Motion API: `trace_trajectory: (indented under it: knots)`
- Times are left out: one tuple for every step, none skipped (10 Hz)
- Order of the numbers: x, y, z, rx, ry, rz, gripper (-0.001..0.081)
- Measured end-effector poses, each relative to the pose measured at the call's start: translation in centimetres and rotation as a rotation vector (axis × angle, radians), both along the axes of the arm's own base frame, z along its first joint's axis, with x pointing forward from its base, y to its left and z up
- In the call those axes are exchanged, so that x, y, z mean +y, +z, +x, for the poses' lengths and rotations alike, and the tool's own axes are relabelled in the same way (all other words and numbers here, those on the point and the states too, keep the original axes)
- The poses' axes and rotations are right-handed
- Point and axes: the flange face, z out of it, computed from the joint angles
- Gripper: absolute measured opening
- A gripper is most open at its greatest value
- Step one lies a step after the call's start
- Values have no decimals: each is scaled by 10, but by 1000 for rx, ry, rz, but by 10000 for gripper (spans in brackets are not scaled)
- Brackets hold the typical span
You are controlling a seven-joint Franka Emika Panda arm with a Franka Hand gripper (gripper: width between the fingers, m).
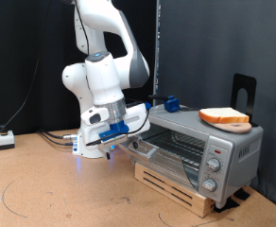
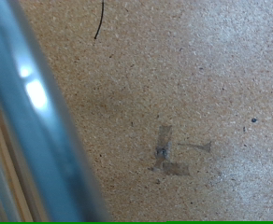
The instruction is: Make a piece of toast with the oven
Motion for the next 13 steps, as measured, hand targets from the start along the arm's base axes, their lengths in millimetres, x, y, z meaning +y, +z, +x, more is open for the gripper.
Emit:
trace_trajectory:
  knots:
    - [0, 2, 2, 2, 3, 2, 809]
    - [0, 2, 2, 6, 4, -4, 809]
    - [0, -1, 2, 17, 2, -20, 809]
    - [-2, -3, 3, 24, -8, -42, 809]
    - [-6, -6, 5, 25, -21, -63, 809]
    - [-9, -10, 8, 23, -29, -76, 809]
    - [-11, -13, 11, 23, -33, -83, 809]
    - [-11, -17, 13, 28, -34, -88, 809]
    - [-11, -21, 15, 30, -35, -94, 809]
    - [-14, -24, 16, 35, -39, -101, 809]
    - [-17, -27, 18, 49, -49, -117, 809]
    - [-21, -32, 20, 64, -66, -131, 809]
    - [-24, -37, 22, 72, -72, -137, 809]
